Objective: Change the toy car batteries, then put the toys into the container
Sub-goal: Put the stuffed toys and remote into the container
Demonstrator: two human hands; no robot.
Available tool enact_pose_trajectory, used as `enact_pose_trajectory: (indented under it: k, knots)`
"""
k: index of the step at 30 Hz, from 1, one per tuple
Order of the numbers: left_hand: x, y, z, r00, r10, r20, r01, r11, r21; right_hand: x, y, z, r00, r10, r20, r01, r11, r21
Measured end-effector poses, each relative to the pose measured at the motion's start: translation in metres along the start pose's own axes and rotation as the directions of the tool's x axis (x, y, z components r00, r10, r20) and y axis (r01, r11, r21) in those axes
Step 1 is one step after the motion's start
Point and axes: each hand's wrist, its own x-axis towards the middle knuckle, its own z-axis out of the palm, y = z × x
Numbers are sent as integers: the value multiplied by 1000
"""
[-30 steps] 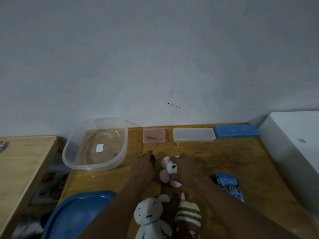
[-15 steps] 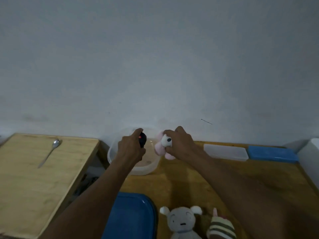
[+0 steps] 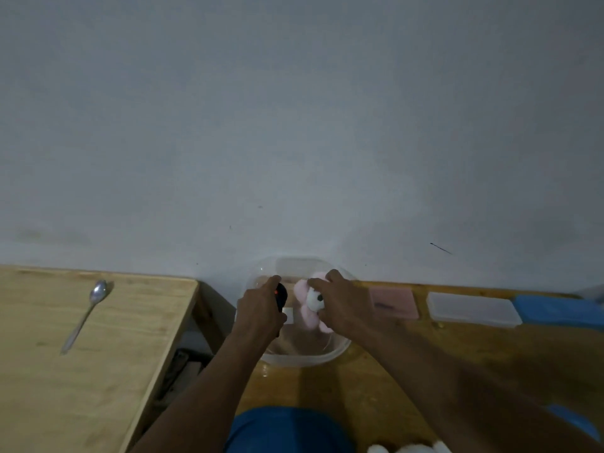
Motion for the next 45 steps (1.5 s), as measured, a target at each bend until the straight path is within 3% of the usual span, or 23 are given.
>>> enact_pose_trajectory:
  k: [13, 21, 26, 29, 33, 40, 45]
  knots:
    - [60, -20, 44, 982, -118, 148, 114, 993, 36, 61, 23, 55, 981, 21, 194, -4, 996, -86]
    - [81, -19, 50, 993, -32, 117, 28, 999, 32, 78, 27, 71, 980, 48, 194, -29, 994, -101]
    - [73, -12, 42, 993, 4, 116, -9, 999, 45, 68, 23, 58, 989, 29, 144, -26, 999, -18]
    - [52, -1, 27, 997, 48, 55, -55, 990, 129, 47, 20, 35, 1000, -7, 11, 7, 999, -49]
    - [15, 18, 14, 971, 221, -89, -189, 943, 273, 1, 27, 9, 985, -19, -174, 10, 999, -52]
    - [-65, 69, 23, 924, 345, -164, -273, 898, 346, -99, 73, -9, 979, -2, -202, -11, 998, -65]
    - [-129, 116, 58, 935, 329, -134, -279, 913, 299, -179, 109, -10, 972, 52, -227, -51, 999, 11]
